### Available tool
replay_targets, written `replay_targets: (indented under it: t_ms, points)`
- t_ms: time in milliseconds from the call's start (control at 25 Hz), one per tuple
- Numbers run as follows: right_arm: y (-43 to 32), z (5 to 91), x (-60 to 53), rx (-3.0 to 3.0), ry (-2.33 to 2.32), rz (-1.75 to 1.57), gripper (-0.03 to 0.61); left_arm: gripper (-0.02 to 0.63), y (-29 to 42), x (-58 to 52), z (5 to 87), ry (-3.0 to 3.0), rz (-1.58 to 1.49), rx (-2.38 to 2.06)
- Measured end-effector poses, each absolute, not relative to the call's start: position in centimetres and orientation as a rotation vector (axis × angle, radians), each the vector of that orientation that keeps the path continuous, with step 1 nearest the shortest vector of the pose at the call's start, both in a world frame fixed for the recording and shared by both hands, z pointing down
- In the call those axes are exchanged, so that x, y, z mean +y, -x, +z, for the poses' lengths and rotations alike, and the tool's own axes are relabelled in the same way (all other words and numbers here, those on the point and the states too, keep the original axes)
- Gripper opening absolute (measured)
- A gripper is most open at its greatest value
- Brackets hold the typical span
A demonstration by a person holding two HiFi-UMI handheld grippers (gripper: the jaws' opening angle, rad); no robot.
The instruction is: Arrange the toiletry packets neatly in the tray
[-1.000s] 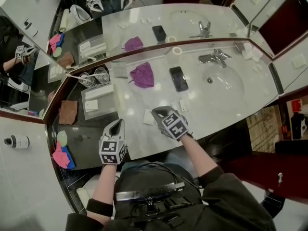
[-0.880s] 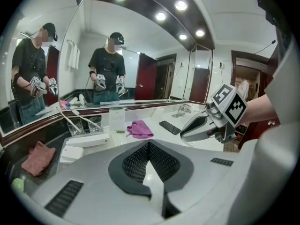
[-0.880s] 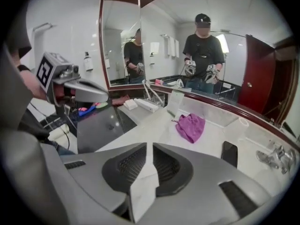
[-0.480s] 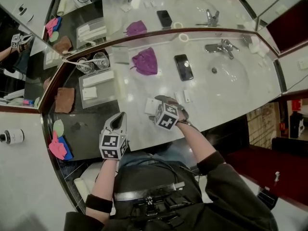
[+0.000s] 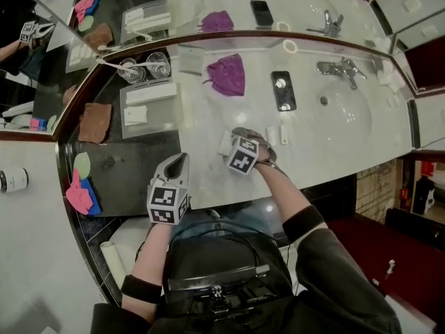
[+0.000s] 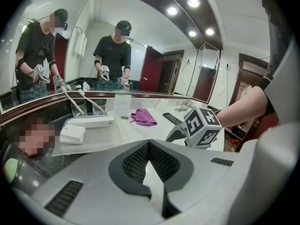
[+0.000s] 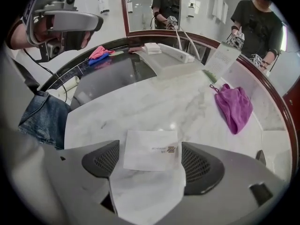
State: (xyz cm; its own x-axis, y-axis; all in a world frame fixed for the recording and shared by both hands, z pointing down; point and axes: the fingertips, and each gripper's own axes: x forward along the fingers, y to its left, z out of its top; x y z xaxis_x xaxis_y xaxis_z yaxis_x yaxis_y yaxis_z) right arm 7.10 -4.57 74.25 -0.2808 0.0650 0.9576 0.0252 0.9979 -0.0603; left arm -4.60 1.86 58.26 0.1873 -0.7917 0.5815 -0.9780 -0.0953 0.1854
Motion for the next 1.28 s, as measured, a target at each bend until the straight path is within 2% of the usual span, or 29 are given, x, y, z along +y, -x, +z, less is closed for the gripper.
replay_targets:
  t_ms: [80, 200, 600, 840, 1280]
  points:
    - [-7.1, 74.8, -4.5, -1.839, 0.073, 0.047, 0.440, 0.002, 4.8, 2.2, 58.4, -1.927, 0.451, -1.657]
    - [-7.3, 75.2, -4.4, -1.827, 0.087, 0.082, 0.379, 0.002, 5.1, 2.5, 58.6, -1.913, 0.445, -1.662]
    - [-6.6, 73.6, -4.6, -1.921, 0.044, 0.115, 0.374, 0.002, 5.6, 2.9, 58.6, -1.902, 0.450, -1.677]
    - [-3.7, 67.2, -5.0, -2.185, -0.018, 0.130, 0.374, 0.002, 6.5, 2.5, 57.2, -1.910, 0.445, -1.708]
    - [2.1, 55.7, -2.2, -2.434, 0.039, -0.067, 0.376, 0.002, 10.1, 3.1, 53.5, -1.929, 0.460, -1.792]
